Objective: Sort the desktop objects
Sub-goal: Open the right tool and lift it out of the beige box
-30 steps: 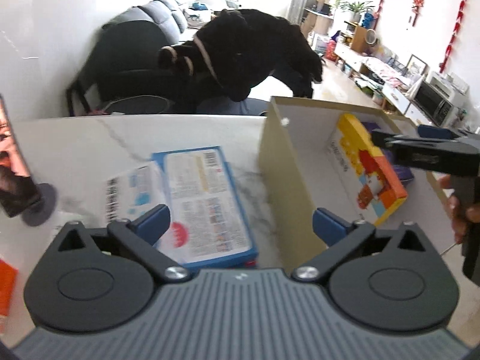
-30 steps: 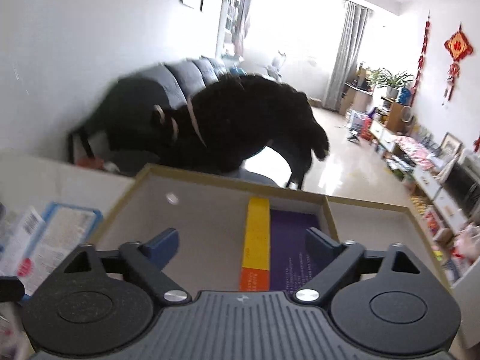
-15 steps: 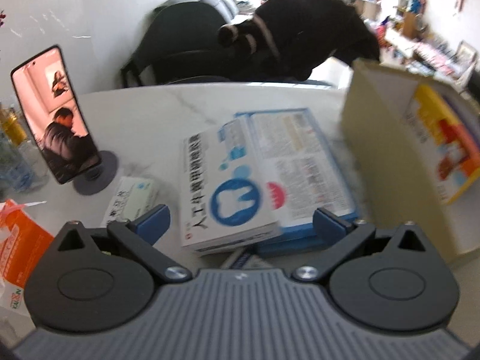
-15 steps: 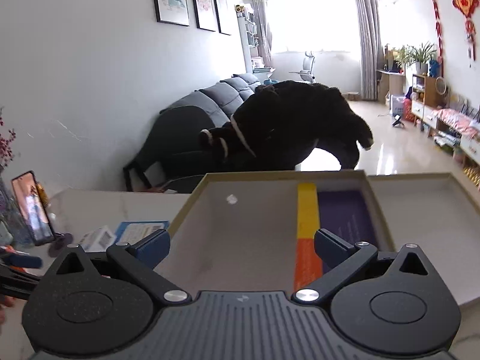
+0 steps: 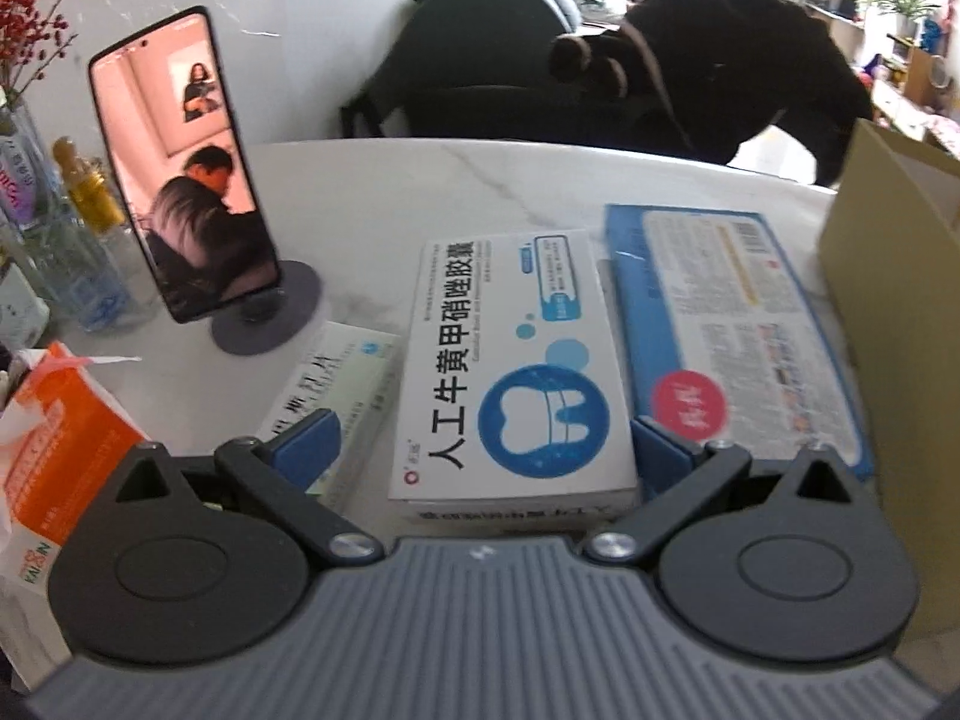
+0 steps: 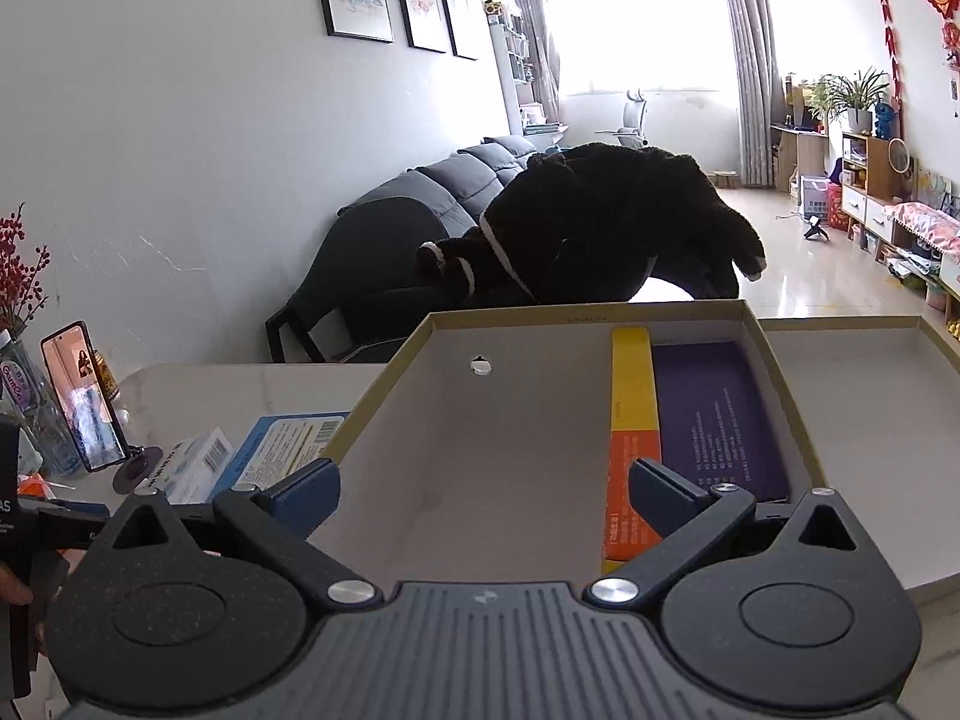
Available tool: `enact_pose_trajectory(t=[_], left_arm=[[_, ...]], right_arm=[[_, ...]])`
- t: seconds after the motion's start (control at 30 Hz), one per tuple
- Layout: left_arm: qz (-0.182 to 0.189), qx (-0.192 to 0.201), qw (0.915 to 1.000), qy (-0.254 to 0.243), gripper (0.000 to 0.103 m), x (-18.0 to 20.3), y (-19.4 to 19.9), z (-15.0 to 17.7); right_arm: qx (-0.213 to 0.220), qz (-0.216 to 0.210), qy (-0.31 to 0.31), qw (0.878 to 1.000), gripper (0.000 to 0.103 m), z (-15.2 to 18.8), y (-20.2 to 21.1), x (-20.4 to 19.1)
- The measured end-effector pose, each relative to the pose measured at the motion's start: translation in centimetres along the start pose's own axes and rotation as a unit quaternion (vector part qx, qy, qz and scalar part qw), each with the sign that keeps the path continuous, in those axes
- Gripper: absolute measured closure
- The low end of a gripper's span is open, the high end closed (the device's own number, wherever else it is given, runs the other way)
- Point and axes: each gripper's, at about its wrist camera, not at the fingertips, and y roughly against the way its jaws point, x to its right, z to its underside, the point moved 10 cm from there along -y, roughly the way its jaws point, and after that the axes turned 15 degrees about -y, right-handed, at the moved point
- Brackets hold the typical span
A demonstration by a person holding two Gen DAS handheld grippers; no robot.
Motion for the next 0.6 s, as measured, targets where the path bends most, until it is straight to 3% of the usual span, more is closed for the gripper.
enact_pose_trajectory(t=[0.17,0.43,0.6], left_arm=[[-0.003,0.001,1.0,0.007,0.0,0.0,0.5,0.0],[0.044,0.028,0.9986,-0.01,0.0,4.1,2.9,-2.6],[0.086,0.023,0.9959,-0.017,0.0,6.9,2.6,-3.7]], right_arm=[[0.0,-0.002,0.002,1.0,0.0,0.2,-0.3,-0.1],[0.005,-0.004,-0.002,1.0,0.0,-0.1,0.0,0.0],[0.005,-0.005,-0.003,1.0,0.0,0.0,0.3,0.0]])
